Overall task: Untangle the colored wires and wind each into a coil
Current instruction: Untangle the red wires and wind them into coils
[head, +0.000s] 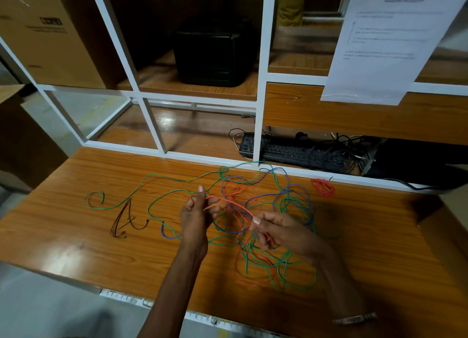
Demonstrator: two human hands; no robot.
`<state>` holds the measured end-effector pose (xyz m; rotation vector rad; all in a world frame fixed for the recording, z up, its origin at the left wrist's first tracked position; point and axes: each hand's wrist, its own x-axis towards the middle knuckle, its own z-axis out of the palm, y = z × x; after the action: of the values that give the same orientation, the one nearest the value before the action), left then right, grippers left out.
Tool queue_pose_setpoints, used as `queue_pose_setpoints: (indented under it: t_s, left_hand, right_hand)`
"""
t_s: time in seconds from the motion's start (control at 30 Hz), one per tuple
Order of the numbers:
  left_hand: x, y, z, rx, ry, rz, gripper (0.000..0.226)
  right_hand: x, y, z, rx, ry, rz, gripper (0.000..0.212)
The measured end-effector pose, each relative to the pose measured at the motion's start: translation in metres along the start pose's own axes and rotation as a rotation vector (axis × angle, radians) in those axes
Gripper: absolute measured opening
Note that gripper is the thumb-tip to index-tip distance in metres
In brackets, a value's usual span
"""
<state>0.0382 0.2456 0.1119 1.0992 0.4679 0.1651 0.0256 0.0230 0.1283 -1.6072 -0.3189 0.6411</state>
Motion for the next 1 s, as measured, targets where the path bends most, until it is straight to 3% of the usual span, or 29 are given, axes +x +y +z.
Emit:
queue_pose_setpoints:
  t_s: [0.1, 0.17, 0.23, 0.37, 0.47, 0.7, 0.8, 0.93, 1.0]
  left_hand:
    - [0.002, 0.0, -0.001, 0.056, -0.025, -0.015, 0.027]
    - [-0.007, 0.0, 0.002, 0.178, -0.098, -0.009, 0.033]
    - [-0.021, -0.005, 0.007, 0.277, -0.234, 0.062, 0.048]
    - [-0.035, -0.022, 0.018, 0.452, -0.563, 0.077, 0.033]
    - [-0.028, -0.026, 0.016, 0.433, -0.57, 0.113, 0.025]
    - [-0.021, -0.021, 0.011, 0.427, -0.492, 0.104, 0.031]
    - [-0.026, -0.023, 0.011, 0.387, -0.475, 0.055, 0.033]
    - [-0.043, -0.029, 0.016, 0.454, -0.574, -0.019, 0.031]
    - [-0.047, -0.037, 0.019, 0.418, -0.514, -0.092, 0.037]
  right_hand:
    - [-0.002, 0.003, -0.002, -0.044, -0.062, -0.001, 0.025]
    - [-0.002, 0.004, -0.003, 0.042, -0.018, 0.0, 0.028]
    - [0.0, 0.005, -0.004, 0.133, 0.047, 0.005, 0.031]
    - [0.005, 0.006, 0.006, 0.192, 0.042, 0.068, 0.037]
    - [0.003, 0.005, 0.009, 0.222, 0.036, 0.101, 0.035]
    - [-0.011, -0.001, 0.009, 0.19, -0.264, 0.276, 0.047]
    - [-0.013, -0.01, 0.008, 0.384, -0.348, 0.167, 0.044]
    - [-0.011, -0.016, 0.0, 0.751, -0.365, -0.126, 0.036]
    - [-0.01, -0.018, -0.002, 0.891, -0.35, -0.27, 0.042]
